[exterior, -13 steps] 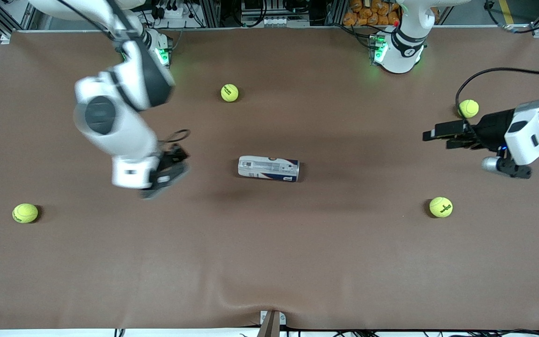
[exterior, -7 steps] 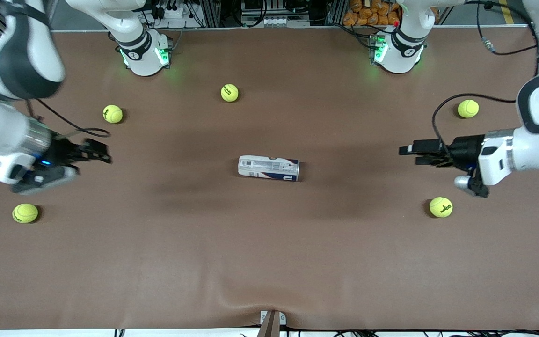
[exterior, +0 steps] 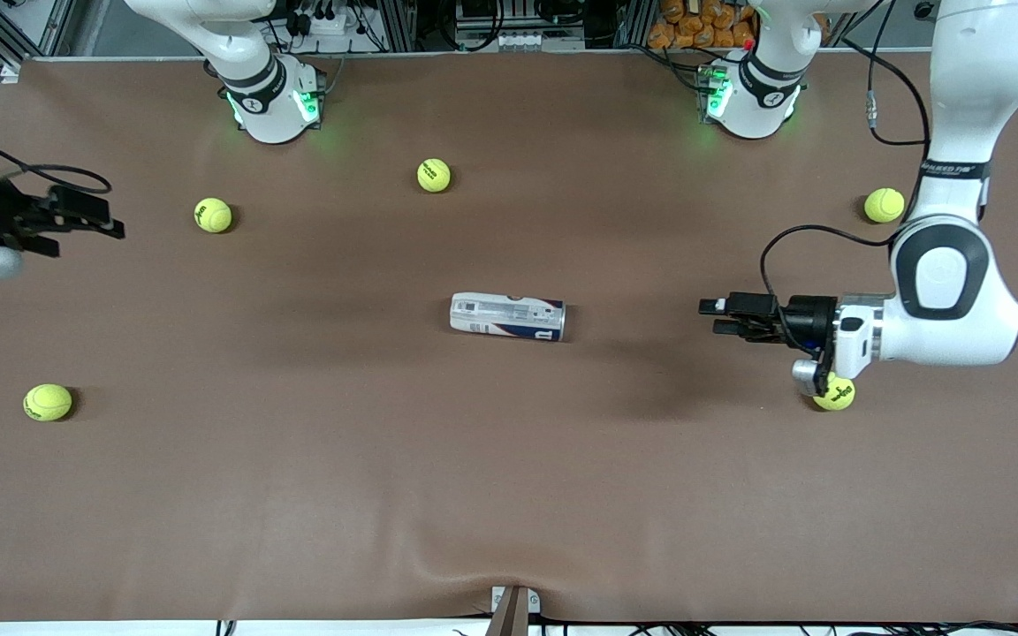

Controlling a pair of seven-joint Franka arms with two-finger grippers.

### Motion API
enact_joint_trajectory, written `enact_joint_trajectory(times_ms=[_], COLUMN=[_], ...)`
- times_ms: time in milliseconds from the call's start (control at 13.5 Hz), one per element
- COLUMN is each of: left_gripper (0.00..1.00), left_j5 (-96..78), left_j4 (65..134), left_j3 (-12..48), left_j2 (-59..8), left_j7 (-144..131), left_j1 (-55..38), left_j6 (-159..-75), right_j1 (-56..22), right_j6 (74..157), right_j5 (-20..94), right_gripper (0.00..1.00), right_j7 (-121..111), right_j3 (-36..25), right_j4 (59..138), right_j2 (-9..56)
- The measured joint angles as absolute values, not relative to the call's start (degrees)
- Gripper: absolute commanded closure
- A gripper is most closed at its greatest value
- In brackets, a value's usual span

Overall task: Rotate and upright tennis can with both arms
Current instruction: 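Move the left gripper toward the can's bottom end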

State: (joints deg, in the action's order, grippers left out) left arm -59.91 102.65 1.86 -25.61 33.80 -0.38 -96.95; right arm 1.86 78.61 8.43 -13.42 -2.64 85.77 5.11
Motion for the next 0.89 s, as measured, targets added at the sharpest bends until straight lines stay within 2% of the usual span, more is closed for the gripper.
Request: enact_joint_trajectory(times_ms=[297,669,892], left_gripper=[0.0,0.0,0.0], left_j5=[-69.31,-74.32,-78.38], left_j4=[103.95,103.89,103.9], left_j3=[3.28,4.31,4.44], left_j2=[-30.95,-35.75,-36.74], left_j7=[40.73,43.86,43.91], left_j1=[-1.05,-2.35,-5.98], left_j6=[-97.01,-97.55,-101.36], right_j1=[6.69,5.94,3.33], right_j6=[77.29,76.75,77.54], right_j5=[9.56,9.7,8.78], right_gripper=[0.0,0.0,0.0], right_j7=[-15.81,-15.82,-15.8], right_j3=[-3.1,-2.15,-2.05], right_j4=[85.69,84.58,82.93], right_j2=[5.65,4.93,4.87])
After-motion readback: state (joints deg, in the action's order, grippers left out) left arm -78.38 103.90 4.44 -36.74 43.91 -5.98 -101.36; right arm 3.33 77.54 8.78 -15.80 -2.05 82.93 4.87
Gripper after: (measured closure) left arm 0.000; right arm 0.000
